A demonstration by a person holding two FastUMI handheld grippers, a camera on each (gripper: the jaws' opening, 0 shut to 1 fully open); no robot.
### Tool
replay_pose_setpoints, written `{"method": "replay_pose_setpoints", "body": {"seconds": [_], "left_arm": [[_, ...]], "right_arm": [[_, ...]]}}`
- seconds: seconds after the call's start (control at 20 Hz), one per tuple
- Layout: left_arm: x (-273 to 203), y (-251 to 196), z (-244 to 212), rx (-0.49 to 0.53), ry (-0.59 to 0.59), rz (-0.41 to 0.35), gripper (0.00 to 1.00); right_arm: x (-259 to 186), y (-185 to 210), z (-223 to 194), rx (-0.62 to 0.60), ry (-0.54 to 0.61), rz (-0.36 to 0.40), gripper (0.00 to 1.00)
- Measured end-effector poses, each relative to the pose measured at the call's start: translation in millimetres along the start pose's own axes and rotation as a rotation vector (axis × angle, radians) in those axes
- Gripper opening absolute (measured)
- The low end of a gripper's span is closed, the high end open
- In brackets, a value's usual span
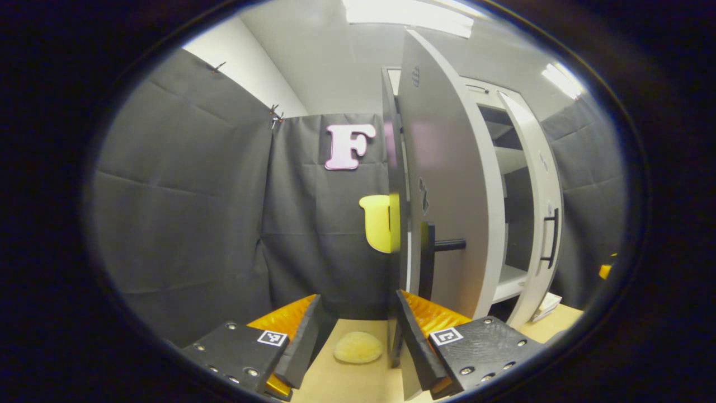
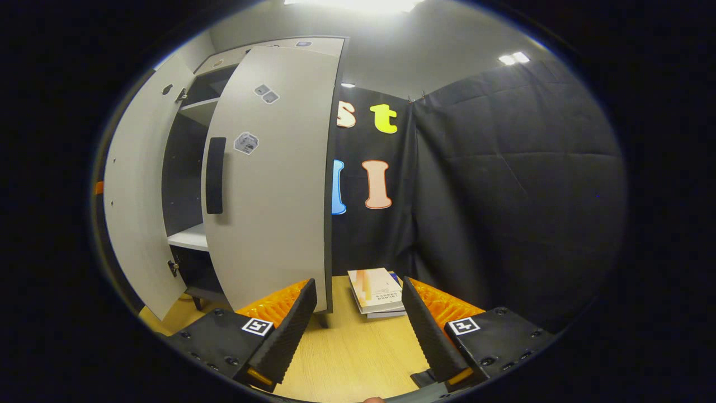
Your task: Grasp the bottle in the cabinet with the left hand and place it on the coaster, then close the right door with the right hand and the left door with the left hand.
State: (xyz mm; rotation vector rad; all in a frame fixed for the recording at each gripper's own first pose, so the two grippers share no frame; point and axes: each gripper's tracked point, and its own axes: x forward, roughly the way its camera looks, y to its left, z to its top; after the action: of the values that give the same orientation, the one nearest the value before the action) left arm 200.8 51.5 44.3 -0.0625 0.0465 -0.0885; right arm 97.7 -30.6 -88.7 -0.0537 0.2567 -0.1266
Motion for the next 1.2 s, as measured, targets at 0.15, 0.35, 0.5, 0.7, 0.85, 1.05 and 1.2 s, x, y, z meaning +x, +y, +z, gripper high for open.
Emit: {"method": "replay_pose_setpoints", "body": {"seconds": [0.15, 0.35, 0.5, 0.7, 0.85, 1.05, 1.2], "left_arm": [[-5.6, -27.3, -2.3, -0.015, -0.004, -0.033, 0.78], [-9.5, -54.8, 0.3, -0.013, -0.015, -0.057, 0.77], [-3.8, -73.7, -0.9, -0.016, -0.017, -0.072, 0.78], [-2.9, -96.8, -0.1, 0.0, -0.027, -0.083, 0.77], [0.5, -117.3, -1.5, 0.004, -0.032, -0.095, 0.78], [-3.3, -135.3, -1.5, -0.003, -0.028, -0.12, 0.78], [5.3, -160.8, -6.8, -0.016, -0.023, -0.148, 0.78]], "right_arm": [[2.6, -5.8, -1.0, -0.007, -0.001, 0.004, 0.98], [7.3, -12.2, -0.5, 0.001, 0.002, 0.017, 0.98], [5.1, -21.6, 0.3, 0.001, -0.001, 0.013, 0.98], [1.1, -37.5, 3.1, 0.012, -0.003, 0.0, 0.98], [-3.1, -52.1, 4.5, 0.008, -0.009, -0.019, 0.97], [-7.4, -70.8, 2.4, 0.014, -0.006, -0.044, 0.98], [-10.5, -79.5, 1.8, 0.029, -0.001, -0.051, 0.98]]}}
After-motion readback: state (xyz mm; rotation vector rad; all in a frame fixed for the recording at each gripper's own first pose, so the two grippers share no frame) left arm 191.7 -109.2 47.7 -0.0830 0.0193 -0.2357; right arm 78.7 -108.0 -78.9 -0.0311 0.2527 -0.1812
